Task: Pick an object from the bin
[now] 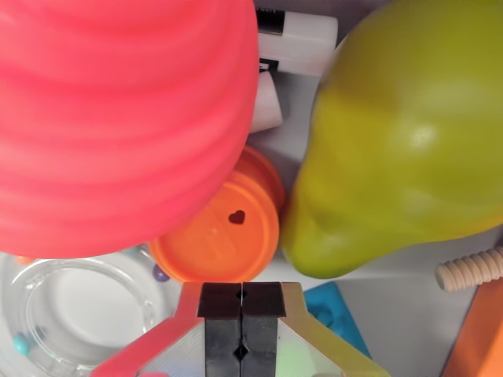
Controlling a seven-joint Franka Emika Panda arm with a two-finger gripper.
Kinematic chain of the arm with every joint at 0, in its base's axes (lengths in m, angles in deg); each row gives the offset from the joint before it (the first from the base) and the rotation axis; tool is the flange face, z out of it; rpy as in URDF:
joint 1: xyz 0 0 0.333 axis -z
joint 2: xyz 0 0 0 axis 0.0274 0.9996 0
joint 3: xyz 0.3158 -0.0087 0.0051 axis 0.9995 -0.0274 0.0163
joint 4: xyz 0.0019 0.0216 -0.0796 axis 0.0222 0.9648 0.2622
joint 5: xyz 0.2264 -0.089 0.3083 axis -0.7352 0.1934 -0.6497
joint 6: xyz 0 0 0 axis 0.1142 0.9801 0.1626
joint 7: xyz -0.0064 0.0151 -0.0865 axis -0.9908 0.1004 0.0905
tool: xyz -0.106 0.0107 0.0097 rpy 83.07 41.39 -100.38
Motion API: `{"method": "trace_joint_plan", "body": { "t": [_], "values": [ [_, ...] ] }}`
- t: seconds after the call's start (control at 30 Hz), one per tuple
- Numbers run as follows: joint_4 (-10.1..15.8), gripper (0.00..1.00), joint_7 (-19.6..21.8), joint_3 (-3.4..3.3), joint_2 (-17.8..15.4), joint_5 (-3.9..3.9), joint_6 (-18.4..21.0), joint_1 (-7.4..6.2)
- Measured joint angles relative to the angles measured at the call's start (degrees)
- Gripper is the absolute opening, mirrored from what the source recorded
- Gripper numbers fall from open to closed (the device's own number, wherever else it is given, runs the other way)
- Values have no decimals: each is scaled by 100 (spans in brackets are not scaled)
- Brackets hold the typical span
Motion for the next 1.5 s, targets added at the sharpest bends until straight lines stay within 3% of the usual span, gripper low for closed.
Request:
{"method": "trace_joint_plan", "body": {
  "t": [0.53, 1.1, 1.5],
  "values": [
    [130, 0, 0, 19, -481, -3, 394, -1],
    [193, 0, -8, 61, -1214, -24, 1166, -1],
    [106, 0, -15, 91, -1680, -49, 1797, -1]
  ]
}}
